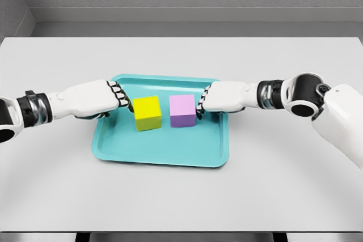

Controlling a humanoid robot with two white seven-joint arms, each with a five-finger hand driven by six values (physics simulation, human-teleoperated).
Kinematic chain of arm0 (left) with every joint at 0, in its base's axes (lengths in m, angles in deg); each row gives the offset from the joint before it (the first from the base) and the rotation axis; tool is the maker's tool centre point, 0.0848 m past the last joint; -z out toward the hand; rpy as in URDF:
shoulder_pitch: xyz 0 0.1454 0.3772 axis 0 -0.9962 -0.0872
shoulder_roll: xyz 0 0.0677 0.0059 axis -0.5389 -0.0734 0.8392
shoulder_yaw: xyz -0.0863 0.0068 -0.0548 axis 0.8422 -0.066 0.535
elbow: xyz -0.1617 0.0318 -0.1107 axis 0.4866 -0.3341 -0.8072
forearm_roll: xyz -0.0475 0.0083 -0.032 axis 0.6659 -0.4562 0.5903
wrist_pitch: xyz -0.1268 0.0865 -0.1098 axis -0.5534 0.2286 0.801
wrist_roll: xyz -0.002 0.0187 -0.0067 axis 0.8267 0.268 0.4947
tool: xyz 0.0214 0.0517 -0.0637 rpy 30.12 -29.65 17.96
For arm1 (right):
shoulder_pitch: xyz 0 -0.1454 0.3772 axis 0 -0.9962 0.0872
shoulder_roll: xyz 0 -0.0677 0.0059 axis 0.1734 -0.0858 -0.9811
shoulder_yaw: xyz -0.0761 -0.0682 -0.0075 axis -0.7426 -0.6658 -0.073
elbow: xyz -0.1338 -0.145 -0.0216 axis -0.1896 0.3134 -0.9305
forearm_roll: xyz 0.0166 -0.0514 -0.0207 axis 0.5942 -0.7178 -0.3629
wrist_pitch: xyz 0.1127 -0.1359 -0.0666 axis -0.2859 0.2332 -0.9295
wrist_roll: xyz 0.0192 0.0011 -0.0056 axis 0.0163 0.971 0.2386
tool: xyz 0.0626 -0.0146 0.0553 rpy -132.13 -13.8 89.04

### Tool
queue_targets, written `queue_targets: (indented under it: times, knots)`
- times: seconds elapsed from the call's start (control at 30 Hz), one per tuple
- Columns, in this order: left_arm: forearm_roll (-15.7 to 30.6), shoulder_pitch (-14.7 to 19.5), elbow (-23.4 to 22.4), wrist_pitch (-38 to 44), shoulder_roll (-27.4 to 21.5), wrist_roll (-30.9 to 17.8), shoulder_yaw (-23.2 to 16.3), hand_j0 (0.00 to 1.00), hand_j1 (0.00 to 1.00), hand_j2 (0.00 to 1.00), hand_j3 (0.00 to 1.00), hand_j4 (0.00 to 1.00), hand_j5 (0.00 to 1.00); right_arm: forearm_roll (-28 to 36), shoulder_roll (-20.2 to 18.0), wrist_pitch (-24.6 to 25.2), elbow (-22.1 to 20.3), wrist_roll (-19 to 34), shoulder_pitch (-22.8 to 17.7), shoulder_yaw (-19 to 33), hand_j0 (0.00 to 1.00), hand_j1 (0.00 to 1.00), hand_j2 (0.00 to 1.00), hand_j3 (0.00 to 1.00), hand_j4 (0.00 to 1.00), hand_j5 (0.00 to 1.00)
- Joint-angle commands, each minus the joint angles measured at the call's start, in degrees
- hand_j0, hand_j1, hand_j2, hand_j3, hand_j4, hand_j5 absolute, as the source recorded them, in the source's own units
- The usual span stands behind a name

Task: Push two cubes

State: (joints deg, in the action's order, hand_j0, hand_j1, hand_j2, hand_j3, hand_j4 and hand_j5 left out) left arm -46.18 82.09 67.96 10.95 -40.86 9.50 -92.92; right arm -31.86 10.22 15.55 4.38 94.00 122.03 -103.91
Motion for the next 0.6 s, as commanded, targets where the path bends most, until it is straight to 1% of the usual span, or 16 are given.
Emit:
queue_targets:
  times: [0.0,0.17,0.3,0.43,0.47,0.57]
  knots:
    - [0.3,0.0,-0.8,0.1,-0.2,-0.1,0.2,0.73,0.73,0.73,0.73,0.73,0.73,0.0,0.3,0.1,0.1,0.0,0.0,0.0,0.60,0.60,0.60,0.60,0.60,0.60]
    - [0.3,0.4,-1.7,0.1,-0.3,-0.1,0.1,0.73,0.73,0.73,0.73,0.73,0.73,-0.2,0.9,0.1,0.3,0.0,0.2,0.0,0.60,0.60,0.60,0.60,0.60,0.60]
    - [0.4,0.4,-1.3,0.1,-0.2,-0.1,0.0,0.73,0.73,0.73,0.73,0.73,0.73,-0.5,1.8,0.1,2.1,0.0,0.9,0.0,0.60,0.60,0.60,0.60,0.60,0.60]
    - [0.4,0.4,-2.5,0.1,-0.5,-0.1,0.3,0.73,0.73,0.73,0.73,0.73,0.73,-0.7,1.8,0.1,3.3,0.0,1.1,0.1,0.60,0.60,0.60,0.60,0.60,0.60]
    - [0.4,0.4,-2.6,0.1,-0.8,-0.1,0.4,0.73,0.73,0.73,0.73,0.73,0.73,-0.8,1.8,0.1,4.3,0.0,1.2,0.1,0.60,0.60,0.60,0.60,0.60,0.60]
    - [0.4,0.4,-2.7,0.1,-0.8,-0.1,0.6,0.73,0.73,0.73,0.73,0.73,0.73,-1.1,2.2,0.1,5.6,0.0,2.3,0.2,0.60,0.60,0.60,0.60,0.60,0.60]
